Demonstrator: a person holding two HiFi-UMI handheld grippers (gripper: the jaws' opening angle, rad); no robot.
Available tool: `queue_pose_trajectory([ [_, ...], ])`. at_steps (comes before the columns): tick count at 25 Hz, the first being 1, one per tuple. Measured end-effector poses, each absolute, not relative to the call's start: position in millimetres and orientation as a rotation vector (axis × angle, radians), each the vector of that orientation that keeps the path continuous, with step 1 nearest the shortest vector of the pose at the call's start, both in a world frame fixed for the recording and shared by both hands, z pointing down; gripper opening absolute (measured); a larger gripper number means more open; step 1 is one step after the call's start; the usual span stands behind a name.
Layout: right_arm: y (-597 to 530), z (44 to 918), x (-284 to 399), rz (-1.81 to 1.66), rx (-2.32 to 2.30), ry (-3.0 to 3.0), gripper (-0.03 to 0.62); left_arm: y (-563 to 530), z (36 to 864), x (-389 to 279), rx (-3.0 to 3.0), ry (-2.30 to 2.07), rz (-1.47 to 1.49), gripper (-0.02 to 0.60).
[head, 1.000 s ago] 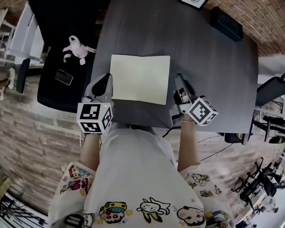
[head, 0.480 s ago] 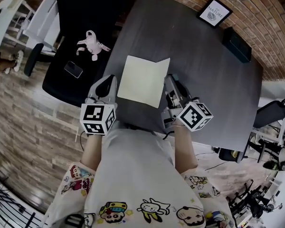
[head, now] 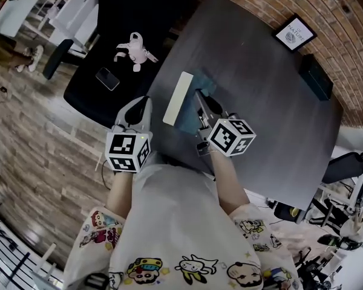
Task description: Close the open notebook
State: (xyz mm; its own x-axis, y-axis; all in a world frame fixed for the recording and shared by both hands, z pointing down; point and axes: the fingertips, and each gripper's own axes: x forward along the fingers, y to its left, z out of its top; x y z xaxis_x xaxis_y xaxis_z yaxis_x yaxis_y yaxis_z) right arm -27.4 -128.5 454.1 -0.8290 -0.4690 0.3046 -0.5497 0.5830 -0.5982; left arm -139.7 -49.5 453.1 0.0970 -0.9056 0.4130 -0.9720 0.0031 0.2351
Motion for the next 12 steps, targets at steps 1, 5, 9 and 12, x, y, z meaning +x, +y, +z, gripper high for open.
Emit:
queue_pose_trajectory([
  [1,-128.6,461.4,-34.4,1.063,0.856,-2.681,0.031,-47.8,454.5,-142.9,1.917,-1.841,0.191,0.0],
  [5,-129.4,496.4,-58.3,0.977,0.804,-2.615,0.031,-42.7,462.8,-150.9,1.876,-1.852,0.185,0.0],
  [9,-125.0,532.7,-77.5,0.903,0.73,-2.53,0.032,-41.4,468.8,-151.8,1.859,-1.841,0.187,0.0],
  [12,-120.6,544.4,-90.2,0.84,0.689,-2.522,0.032,-38.0,471.2,-152.3,1.851,-1.835,0.186,0.0],
])
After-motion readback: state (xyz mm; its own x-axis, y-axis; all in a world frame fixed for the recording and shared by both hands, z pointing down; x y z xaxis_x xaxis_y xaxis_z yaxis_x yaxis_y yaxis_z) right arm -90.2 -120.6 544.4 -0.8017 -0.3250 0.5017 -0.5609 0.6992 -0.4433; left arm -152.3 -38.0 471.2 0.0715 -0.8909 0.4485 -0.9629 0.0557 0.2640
